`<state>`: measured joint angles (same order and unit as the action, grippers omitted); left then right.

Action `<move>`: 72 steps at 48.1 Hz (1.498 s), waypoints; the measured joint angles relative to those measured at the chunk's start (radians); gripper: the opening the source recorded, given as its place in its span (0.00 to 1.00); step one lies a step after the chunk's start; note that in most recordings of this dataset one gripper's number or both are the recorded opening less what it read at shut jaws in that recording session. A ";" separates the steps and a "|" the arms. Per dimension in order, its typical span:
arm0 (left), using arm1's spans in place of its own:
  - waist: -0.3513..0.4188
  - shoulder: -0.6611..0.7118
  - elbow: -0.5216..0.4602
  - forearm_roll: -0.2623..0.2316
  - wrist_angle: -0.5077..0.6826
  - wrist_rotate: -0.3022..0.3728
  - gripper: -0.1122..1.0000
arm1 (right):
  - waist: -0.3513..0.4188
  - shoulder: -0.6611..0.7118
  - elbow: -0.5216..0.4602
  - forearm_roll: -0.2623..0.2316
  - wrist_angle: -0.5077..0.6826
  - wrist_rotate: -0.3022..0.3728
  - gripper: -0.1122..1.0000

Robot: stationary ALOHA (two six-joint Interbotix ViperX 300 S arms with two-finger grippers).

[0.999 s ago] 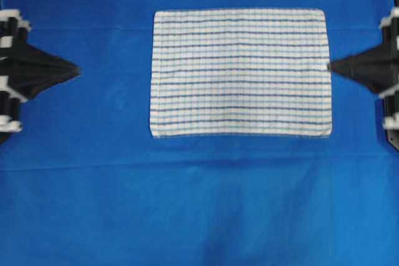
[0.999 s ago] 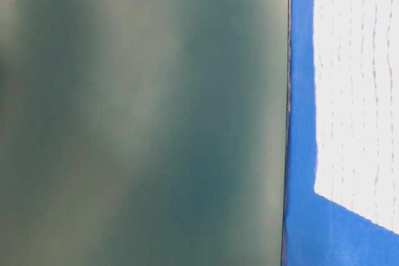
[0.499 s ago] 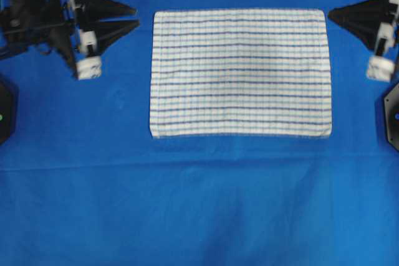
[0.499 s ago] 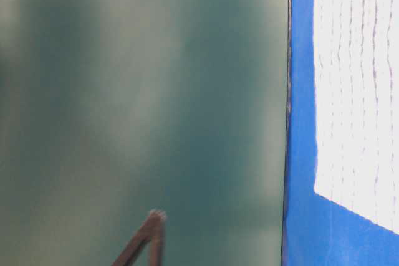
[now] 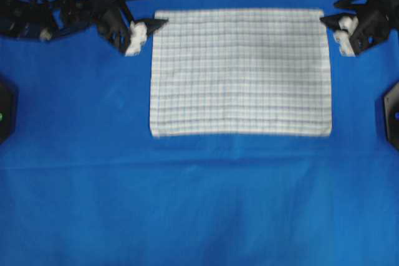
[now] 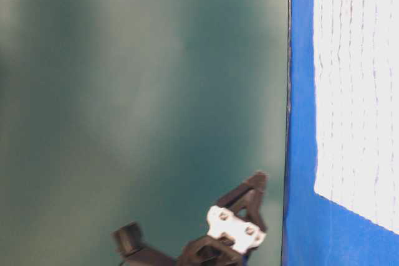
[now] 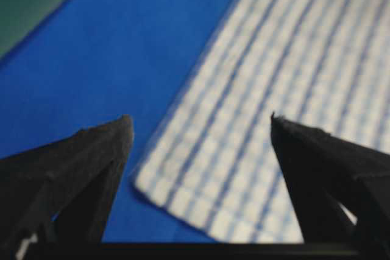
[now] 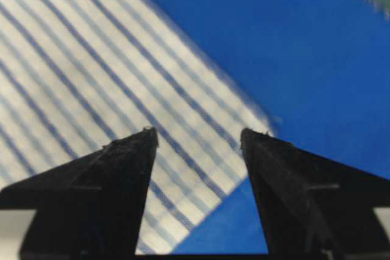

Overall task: Fold the blue towel.
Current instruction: 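Move both grippers to the top corners of the white striped towel, then grasp the top corners and fold them down toward the bottom edge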

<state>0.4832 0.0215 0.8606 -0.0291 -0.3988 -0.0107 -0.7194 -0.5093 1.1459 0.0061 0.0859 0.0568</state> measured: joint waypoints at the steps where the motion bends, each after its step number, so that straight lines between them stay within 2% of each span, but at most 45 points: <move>1: 0.008 0.015 -0.006 0.000 0.000 0.000 0.90 | -0.002 0.026 0.000 0.000 -0.011 0.000 0.65; 19: 0.098 0.202 -0.074 0.000 0.000 0.009 0.90 | -0.051 0.331 -0.034 -0.002 -0.167 -0.006 0.65; 33: 0.115 0.270 -0.109 0.002 -0.002 0.018 0.89 | -0.133 0.425 -0.058 -0.011 -0.229 -0.009 0.64; 40: 0.115 0.276 -0.112 0.002 -0.006 0.020 0.85 | -0.141 0.442 -0.061 -0.017 -0.235 -0.009 0.63; 45: 0.117 0.276 -0.114 0.002 0.002 0.020 0.73 | -0.141 0.448 -0.061 -0.018 -0.252 -0.011 0.58; 48: 0.115 0.276 -0.114 0.002 0.006 0.021 0.61 | -0.143 0.449 -0.061 -0.018 -0.259 -0.014 0.46; 54: 0.101 0.276 -0.115 0.003 0.014 0.023 0.37 | -0.143 0.449 -0.061 -0.023 -0.258 -0.012 0.15; 58: 0.084 0.276 -0.118 0.003 0.015 0.043 0.22 | -0.143 0.449 -0.061 -0.023 -0.256 -0.014 0.14; 61: 0.080 0.276 -0.118 0.005 0.017 0.060 0.16 | -0.143 0.449 -0.061 -0.023 -0.256 -0.012 0.14; 72: 0.080 0.247 -0.123 0.005 0.052 0.083 0.15 | -0.143 0.399 -0.058 -0.021 -0.249 0.000 0.14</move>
<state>0.5630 0.2684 0.7378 -0.0245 -0.3467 0.0721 -0.8621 -0.1104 1.0876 -0.0153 -0.1626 0.0568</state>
